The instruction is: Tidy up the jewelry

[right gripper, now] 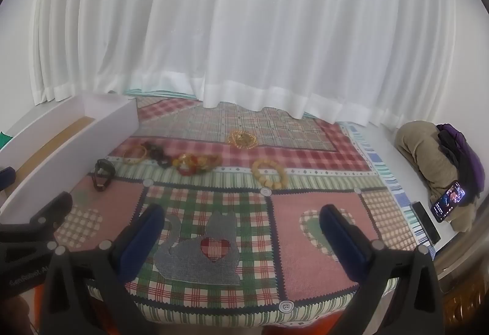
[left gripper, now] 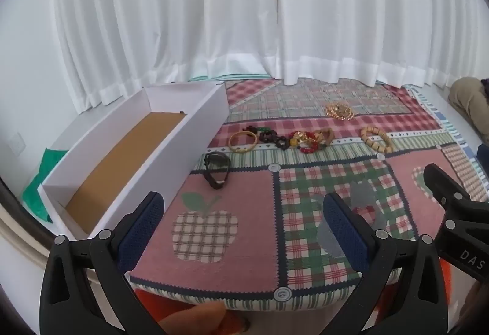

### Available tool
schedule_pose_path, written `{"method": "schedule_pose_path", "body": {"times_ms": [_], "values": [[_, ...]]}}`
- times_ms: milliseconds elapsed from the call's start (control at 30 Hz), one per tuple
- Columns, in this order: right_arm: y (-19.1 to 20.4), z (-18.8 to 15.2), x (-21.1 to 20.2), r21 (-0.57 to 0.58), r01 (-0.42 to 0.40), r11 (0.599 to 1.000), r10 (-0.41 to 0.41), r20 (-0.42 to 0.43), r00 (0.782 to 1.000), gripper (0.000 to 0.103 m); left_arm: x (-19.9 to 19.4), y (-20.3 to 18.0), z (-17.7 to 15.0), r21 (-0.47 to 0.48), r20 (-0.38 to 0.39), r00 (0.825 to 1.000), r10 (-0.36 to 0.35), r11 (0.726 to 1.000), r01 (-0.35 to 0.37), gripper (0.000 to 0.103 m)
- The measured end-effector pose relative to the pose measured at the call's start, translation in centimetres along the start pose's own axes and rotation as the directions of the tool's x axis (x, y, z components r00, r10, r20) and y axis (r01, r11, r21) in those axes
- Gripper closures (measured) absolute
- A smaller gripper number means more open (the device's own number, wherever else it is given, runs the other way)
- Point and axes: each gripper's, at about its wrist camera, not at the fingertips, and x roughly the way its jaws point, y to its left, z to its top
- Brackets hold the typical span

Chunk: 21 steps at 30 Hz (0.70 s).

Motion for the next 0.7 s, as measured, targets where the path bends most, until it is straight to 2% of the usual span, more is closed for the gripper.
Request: {"method": "schedule_pose_path", "body": {"times_ms": [67,700], "values": [[0.0,0.0,0.01,0.003,-0.003,1.0,0.003,-0.006,1.0,0.0,-0.21,-0.45,-0.09,0.028,0.014,1.0,0.025,0.999,-0.025,0.0],[0.03,0.05,0.04,-0.001,0.001,1.0,-0.001,-0.006,1.0,0.0,0.02,-0.28,-0.78,0.019,0.002,1.0,0.018,1.0,-0.018,0.0]]}}
